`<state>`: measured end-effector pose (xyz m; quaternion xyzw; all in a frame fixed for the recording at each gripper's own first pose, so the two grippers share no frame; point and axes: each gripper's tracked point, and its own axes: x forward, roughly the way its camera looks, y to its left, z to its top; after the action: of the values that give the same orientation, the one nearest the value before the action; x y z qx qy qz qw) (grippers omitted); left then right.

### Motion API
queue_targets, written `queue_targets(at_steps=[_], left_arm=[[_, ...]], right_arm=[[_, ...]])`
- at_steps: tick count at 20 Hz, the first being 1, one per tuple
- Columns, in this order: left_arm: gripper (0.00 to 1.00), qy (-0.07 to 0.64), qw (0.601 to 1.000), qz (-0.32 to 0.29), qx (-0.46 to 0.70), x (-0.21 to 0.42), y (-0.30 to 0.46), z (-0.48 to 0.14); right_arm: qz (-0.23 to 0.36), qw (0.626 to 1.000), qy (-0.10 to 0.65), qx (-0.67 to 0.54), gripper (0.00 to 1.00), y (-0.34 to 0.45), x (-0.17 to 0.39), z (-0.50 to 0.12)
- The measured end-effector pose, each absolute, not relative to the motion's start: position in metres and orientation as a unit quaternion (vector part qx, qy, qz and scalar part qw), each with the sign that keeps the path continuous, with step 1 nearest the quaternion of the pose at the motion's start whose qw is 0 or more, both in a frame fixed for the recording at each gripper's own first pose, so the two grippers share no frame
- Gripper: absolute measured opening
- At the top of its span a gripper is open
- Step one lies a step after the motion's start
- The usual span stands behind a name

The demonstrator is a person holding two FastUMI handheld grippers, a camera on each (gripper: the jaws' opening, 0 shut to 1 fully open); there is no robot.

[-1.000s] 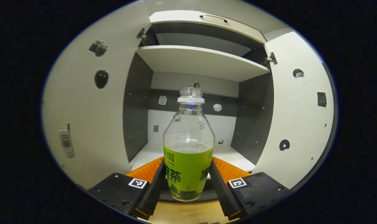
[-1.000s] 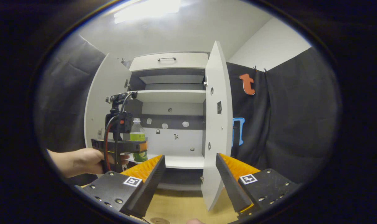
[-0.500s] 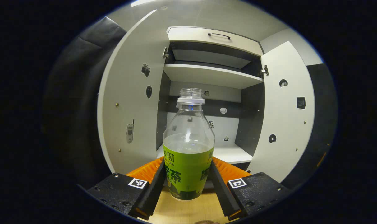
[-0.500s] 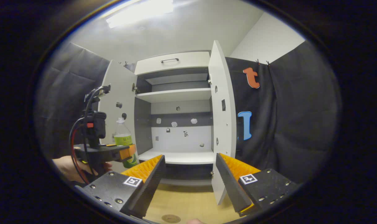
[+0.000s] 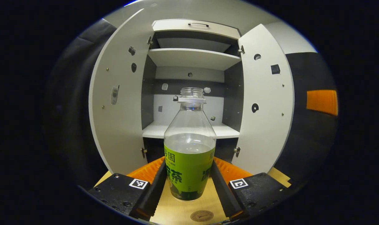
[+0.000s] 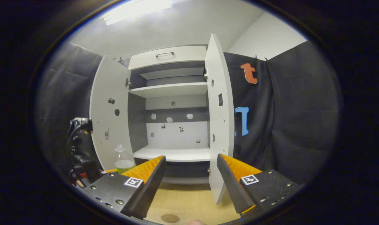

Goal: Grasp the bottle in the cabinet with the left hand and place it on the coaster, then close the right door with the right hand and the left door with the left hand.

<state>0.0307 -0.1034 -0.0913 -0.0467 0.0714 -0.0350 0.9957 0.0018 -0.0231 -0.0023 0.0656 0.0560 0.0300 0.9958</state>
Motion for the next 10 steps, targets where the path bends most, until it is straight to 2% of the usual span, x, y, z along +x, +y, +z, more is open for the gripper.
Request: queue_targets(at_steps=[4,5,6,10], left_arm=[[0.80,0.084,0.994,-0.063,-0.039,0.029,-0.127,-0.133],[0.80,0.083,0.993,-0.072,-0.033,0.030,-0.132,-0.143],[0.80,0.081,0.993,-0.080,-0.028,0.027,-0.137,-0.153],[0.81,0.111,0.986,-0.122,0.000,0.015,-0.157,-0.212]], right_arm=[[0.034,0.996,0.050,0.070,0.99,-0.023,0.005,-0.005],[0.037,0.996,0.050,0.071,0.94,-0.023,0.007,-0.007],[0.037,0.996,0.048,0.071,0.99,-0.022,0.008,-0.007],[0.044,0.996,0.043,0.061,0.98,-0.016,0.015,-0.012]])
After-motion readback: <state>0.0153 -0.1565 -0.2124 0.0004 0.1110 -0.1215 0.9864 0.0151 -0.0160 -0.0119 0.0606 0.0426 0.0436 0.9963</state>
